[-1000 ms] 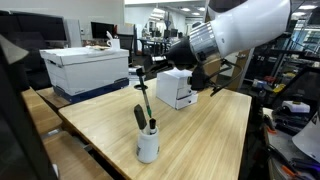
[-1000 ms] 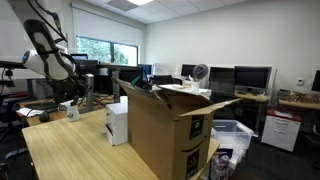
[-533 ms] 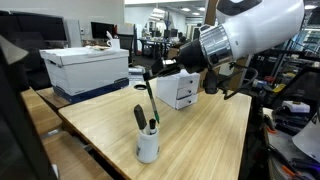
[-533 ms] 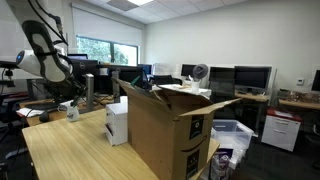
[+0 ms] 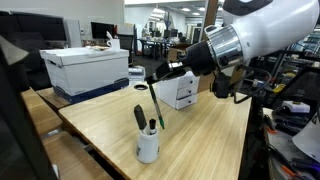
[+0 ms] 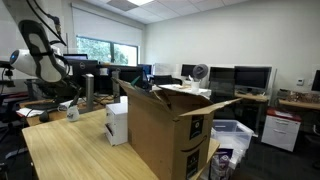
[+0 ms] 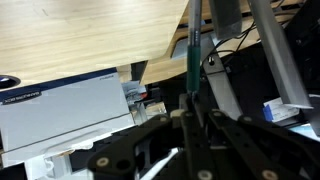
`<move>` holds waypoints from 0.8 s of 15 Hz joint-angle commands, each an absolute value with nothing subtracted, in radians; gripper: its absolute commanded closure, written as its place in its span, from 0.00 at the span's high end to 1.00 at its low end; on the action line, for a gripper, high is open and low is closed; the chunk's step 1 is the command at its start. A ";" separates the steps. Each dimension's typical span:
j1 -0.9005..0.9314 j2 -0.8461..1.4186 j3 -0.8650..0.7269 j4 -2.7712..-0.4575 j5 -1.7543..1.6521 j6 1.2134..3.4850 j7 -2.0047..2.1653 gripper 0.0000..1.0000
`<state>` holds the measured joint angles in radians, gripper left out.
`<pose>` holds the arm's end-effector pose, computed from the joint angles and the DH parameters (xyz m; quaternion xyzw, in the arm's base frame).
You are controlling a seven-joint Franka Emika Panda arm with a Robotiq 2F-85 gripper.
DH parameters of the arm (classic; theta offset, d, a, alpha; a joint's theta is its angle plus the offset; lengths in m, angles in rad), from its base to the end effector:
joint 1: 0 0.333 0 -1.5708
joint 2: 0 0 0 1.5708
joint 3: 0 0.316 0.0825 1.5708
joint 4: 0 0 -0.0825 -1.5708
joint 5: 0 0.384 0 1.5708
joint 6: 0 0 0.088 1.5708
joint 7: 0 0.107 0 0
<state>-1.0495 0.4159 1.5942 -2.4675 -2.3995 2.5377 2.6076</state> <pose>0.3861 0.2629 0.2988 -0.8645 0.0294 -0.4717 0.1711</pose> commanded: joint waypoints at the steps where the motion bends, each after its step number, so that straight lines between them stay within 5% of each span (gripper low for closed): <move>1: -1.057 0.406 1.614 -2.468 -2.398 2.532 2.602 0.04; 12: -1.037 0.404 1.623 -2.444 -2.409 2.530 2.596 0.04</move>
